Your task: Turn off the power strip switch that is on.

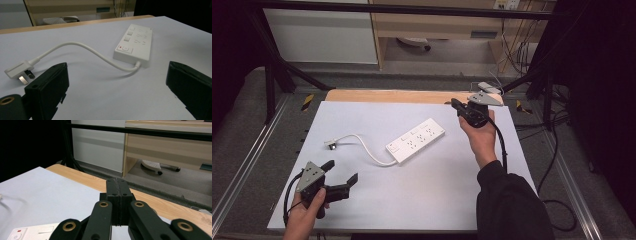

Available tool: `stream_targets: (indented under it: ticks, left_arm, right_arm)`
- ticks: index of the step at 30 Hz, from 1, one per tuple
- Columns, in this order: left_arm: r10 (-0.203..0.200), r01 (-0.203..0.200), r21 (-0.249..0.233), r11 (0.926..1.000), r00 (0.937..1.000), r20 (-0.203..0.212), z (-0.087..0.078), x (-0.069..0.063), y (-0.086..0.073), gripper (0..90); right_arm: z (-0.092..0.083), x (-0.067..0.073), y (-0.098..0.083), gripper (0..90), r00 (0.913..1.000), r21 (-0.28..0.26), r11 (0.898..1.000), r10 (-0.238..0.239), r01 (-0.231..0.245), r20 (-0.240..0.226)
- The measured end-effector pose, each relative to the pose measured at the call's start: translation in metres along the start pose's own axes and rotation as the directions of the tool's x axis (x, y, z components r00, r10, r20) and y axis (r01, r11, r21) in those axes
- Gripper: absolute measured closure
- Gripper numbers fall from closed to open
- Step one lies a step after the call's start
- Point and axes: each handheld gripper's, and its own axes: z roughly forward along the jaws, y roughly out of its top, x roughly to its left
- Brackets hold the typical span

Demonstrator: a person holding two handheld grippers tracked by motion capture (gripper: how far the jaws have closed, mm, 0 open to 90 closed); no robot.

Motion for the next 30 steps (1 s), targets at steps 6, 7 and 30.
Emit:
stream_targets:
  ticks: [6, 7, 30]
  left_arm:
    - [0.002, -0.002, 0.001, 1.0000, 1.0000, 0.000, 0.000, 0.000, 0.000, 4.8]
    - [0.002, -0.002, 0.001, 1.0000, 1.0000, 0.001, 0.000, 0.000, 0.000, 4.8]
    - [0.000, 0.000, 0.004, 1.0000, 1.0000, 0.000, 0.000, 0.000, 0.000, 4.8]
  right_arm:
    - [0.013, 0.000, -0.001, 90.0, 0.9999, 0.014, 1.000, 0.004, -0.004, 0.011]
    - [0.015, 0.000, -0.001, 90.0, 0.9999, 0.017, 1.000, 0.004, -0.004, 0.013]
    - [0.048, -0.006, -0.011, 90.0, 0.9992, 0.060, 0.998, 0.011, -0.013, 0.038]
